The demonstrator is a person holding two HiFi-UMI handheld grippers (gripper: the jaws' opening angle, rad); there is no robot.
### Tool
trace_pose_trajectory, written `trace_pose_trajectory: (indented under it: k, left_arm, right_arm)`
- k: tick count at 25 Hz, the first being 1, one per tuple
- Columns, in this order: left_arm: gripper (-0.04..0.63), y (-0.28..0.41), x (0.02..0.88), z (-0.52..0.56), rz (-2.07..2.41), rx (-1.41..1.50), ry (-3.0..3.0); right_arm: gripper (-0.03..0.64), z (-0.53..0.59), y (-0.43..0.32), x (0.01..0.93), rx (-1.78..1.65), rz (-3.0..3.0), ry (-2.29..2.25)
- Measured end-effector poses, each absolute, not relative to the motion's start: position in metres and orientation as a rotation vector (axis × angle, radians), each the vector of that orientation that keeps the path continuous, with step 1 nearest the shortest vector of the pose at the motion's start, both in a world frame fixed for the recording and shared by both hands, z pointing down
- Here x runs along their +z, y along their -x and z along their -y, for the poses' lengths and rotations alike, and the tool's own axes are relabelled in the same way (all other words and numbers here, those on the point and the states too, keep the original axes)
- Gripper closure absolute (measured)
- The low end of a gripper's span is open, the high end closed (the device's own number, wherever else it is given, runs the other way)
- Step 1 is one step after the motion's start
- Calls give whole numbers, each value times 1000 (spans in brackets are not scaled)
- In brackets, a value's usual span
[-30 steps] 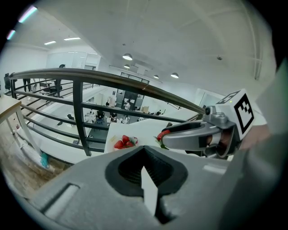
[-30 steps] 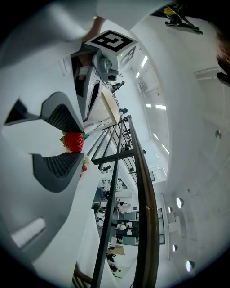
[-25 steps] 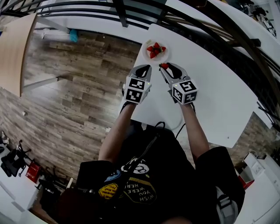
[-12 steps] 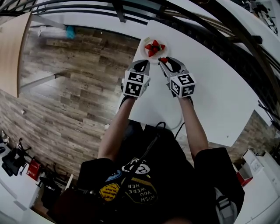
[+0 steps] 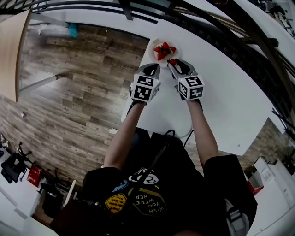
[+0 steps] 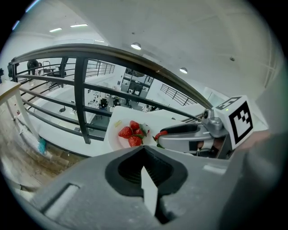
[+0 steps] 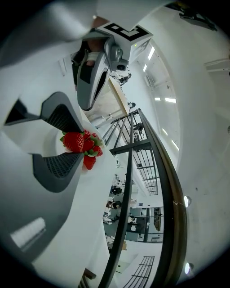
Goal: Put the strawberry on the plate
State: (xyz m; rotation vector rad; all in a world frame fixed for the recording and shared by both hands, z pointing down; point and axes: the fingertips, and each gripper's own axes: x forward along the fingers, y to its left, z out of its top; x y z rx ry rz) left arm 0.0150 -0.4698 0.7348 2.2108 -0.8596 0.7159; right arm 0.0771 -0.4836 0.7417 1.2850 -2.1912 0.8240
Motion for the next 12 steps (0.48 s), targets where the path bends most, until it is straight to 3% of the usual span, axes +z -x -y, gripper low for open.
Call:
trace_pose_trajectory:
  k: [12]
  left_arm:
    - [595, -3, 753, 477, 867, 728, -2179]
  right_arm:
    - [479, 500, -68, 773, 742, 2148, -1216]
